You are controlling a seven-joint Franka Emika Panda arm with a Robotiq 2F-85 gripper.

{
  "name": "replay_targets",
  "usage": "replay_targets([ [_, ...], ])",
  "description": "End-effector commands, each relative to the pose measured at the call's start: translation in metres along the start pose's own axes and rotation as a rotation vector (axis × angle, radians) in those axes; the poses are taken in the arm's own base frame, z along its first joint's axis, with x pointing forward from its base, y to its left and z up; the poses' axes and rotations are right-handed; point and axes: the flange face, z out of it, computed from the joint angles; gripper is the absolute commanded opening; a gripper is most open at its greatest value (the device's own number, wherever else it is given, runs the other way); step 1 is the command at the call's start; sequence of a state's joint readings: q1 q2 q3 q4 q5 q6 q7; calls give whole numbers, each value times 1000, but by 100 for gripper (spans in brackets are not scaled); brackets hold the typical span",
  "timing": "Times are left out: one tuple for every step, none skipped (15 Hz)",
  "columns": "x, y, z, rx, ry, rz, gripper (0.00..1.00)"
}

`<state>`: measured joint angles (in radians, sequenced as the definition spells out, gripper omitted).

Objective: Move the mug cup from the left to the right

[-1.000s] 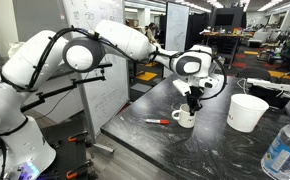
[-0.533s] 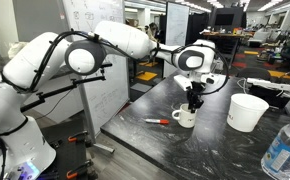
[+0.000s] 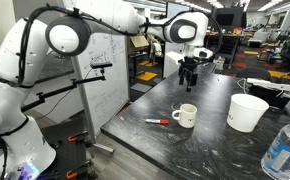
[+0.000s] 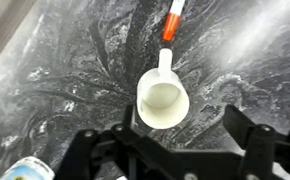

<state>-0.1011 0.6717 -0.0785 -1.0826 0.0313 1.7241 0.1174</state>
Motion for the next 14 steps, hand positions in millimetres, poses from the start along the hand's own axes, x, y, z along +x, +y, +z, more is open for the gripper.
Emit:
replay_targets([
  [-47, -9, -28, 1, 5, 40, 100],
  [-56, -14, -36, -13, 29, 47, 100],
  [-66, -18, -44, -22, 54, 46, 100],
  [-76, -23, -47, -16, 65, 48, 100],
  [-87, -25, -51, -14, 77, 42, 100],
  [-97, -28, -51, -8, 87, 39, 100],
  [-110, -29, -50, -5, 84, 27, 100],
  [-122, -28, -45, -5, 75, 15, 100],
  [-136, -27, -41, -9, 65, 11, 100],
  [-151, -24, -35, -16, 50, 6, 100],
  [-167, -20, -31, -25, 42, -3, 100],
  [-182, -17, -26, -37, 41, -6, 100],
  [-193, -14, -24, -50, 60, -3, 100],
  [-203, -12, -22, -55, 75, -7, 100],
])
